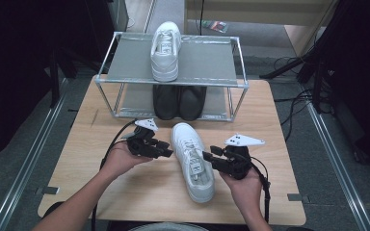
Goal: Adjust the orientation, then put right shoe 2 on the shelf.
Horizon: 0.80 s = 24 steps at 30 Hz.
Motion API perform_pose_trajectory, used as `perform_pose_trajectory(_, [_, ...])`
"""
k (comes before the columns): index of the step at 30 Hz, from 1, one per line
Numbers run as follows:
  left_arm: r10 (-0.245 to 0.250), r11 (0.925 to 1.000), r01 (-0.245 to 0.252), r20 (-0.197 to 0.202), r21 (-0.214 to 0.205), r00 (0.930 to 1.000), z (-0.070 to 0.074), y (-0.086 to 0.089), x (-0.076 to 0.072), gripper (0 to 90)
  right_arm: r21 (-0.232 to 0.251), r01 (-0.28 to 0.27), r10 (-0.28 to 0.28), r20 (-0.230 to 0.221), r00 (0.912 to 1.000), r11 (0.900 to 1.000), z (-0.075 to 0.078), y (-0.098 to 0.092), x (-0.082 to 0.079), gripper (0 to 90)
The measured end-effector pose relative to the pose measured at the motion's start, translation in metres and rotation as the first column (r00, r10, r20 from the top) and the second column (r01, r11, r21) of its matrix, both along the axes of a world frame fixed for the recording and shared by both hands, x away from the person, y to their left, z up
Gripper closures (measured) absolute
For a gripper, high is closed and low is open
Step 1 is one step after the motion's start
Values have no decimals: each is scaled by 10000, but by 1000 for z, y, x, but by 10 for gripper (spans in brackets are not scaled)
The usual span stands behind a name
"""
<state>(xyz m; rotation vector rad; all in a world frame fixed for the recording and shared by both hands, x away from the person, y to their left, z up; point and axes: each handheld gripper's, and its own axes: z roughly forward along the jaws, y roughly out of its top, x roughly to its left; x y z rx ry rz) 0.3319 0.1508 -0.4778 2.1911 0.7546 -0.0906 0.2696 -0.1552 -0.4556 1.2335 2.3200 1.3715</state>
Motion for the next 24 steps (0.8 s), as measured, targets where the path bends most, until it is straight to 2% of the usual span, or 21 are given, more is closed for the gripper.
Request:
perform_pose_trajectory(2, [100,9999,-100,45,13,9999,0,2,0,577,166,11,-11,-21,10000,9999,0,2,-3,592])
perform_pose_trajectory(4, [165,9999,-165,91,-27,9998,0,5,0,567,225,-38,35,147,9999,9997,1,6,-7,586])
perform_pose_trajectory(6, [247,9997,-247,125,-22,9996,1,7,-1,566,-8,-74,75,288,9996,10000,1,10,-9,581])
perform_pose_trajectory(11, [402,9990,-399,159,-176,9991,2,13,-1,556,-193,-85,86,67,9999,9998,-7,14,-6,580])
perform_pose_trajectory(14, [482,9987,-479,134,-188,9988,1,14,0,555,-545,-181,185,58,9998,9983,-11,19,-4,568])
perform_pose_trajectory(21, [438,9989,-436,110,-164,9990,0,14,0,551,-987,47,-56,-87,9999,9951,-25,23,4,543])
perform_pose_trajectory(24, [456,9988,-455,105,-160,9989,0,15,-1,551,-894,90,-102,-134,9999,9960,-28,24,7,529])
